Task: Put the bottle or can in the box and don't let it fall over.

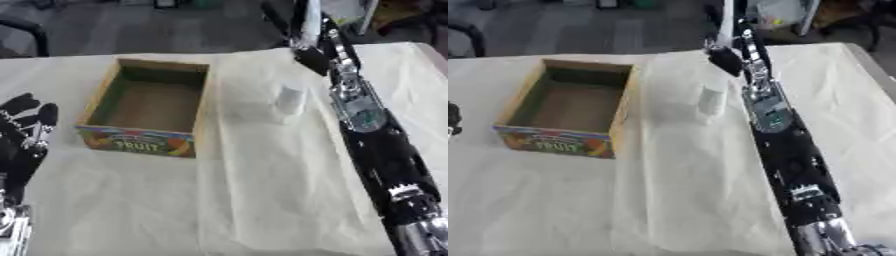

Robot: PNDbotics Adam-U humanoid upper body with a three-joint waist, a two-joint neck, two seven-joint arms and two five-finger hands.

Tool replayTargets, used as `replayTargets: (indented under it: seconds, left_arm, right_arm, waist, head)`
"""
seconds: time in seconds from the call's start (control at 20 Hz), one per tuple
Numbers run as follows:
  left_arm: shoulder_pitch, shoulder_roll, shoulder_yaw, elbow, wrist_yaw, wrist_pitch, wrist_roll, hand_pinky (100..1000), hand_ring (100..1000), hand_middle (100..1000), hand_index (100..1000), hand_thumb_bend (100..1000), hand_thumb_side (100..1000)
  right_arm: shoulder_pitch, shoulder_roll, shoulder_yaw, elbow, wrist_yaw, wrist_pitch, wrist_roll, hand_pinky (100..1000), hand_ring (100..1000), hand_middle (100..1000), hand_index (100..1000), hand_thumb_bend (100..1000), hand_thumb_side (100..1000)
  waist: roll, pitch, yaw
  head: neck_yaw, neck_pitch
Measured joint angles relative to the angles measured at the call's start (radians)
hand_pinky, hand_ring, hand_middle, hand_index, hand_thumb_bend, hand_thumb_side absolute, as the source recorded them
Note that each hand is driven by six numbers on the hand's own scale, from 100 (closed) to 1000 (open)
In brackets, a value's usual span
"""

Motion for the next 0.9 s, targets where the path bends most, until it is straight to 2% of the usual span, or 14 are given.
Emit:
replayTargets:
  seconds: [0.1,0.3,0.35,0.9]
  left_arm:
    - [0.0,0.0,0.0,0.0,0.0,0.0,0.0,666,671,721,817,590,625]
    - [0.0,0.0,0.0,0.0,0.0,0.0,0.0,666,671,721,817,590,626]
    - [0.0,0.0,0.0,0.0,0.0,0.0,0.0,666,670,721,817,590,626]
    - [0.0,0.0,0.0,0.0,0.0,0.0,0.0,667,669,720,817,586,627]
  right_arm:
    - [0.0,0.0,0.0,0.001,-0.007,0.003,-0.003,867,996,773,885,100,100]
    - [0.0,0.0,0.0,0.001,-0.018,0.011,-0.011,844,921,678,807,100,100]
    - [0.0,0.0,0.0,0.001,-0.021,0.012,-0.012,832,882,622,765,100,100]
    - [-0.008,0.0,0.0,0.001,-0.049,0.018,-0.027,760,662,390,534,100,100]
  waist:
    - [0.0,0.0,0.0]
    - [0.0,0.0,0.0]
    - [0.0,0.0,0.0]
    - [0.0,0.0,0.002]
  head:
    - [0.0,0.0]
    - [-0.003,0.0]
    - [-0.003,0.0]
    - [-0.009,-0.001]
